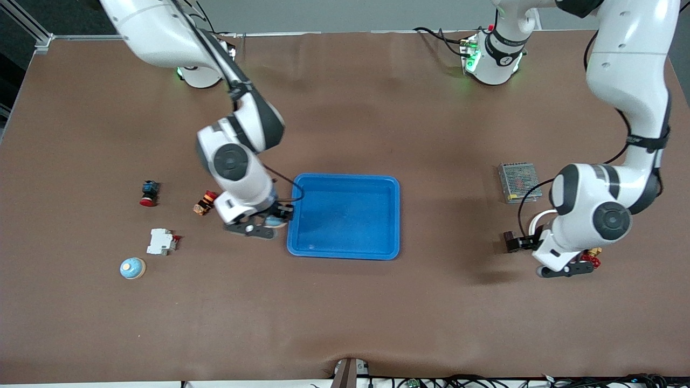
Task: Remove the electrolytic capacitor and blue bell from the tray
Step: 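Carry the bell toward the white breaker while the left gripper retracts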
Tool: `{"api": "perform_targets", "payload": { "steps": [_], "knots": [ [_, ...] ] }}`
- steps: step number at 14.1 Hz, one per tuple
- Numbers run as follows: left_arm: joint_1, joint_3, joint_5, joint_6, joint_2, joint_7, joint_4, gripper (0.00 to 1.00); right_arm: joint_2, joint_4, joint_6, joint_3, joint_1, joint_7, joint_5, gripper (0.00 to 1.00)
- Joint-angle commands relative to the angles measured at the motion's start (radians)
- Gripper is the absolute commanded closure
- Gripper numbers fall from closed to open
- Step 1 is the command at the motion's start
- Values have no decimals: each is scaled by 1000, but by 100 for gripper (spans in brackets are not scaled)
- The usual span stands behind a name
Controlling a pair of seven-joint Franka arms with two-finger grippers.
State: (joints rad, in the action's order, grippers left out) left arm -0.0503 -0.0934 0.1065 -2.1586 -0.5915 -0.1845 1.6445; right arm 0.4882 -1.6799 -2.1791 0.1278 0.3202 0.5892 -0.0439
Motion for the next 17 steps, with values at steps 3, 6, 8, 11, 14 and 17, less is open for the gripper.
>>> {"api": "perform_targets", "payload": {
  "steps": [3,6,8,11,14,17],
  "knots": [
    [-106,-15,-10,185,139,161,-2,0,-82,-29,88,19,-215,-426,64,100],
    [-149,-15,-44,255,212,214,-3,0,-74,-32,91,18,-344,-664,64,100],
    [-158,-14,-60,295,246,217,-11,0,-71,-43,90,19,-421,-799,64,100],
    [-158,-14,-65,394,320,217,-18,0,-69,-66,84,19,-503,-946,64,100],
    [-157,-15,-80,453,381,217,-23,0,-57,-75,64,18,-561,-1051,64,100],
    [-149,-17,-103,483,430,217,-25,0,-53,-136,-29,16,-593,-1107,64,100]
  ]
}}
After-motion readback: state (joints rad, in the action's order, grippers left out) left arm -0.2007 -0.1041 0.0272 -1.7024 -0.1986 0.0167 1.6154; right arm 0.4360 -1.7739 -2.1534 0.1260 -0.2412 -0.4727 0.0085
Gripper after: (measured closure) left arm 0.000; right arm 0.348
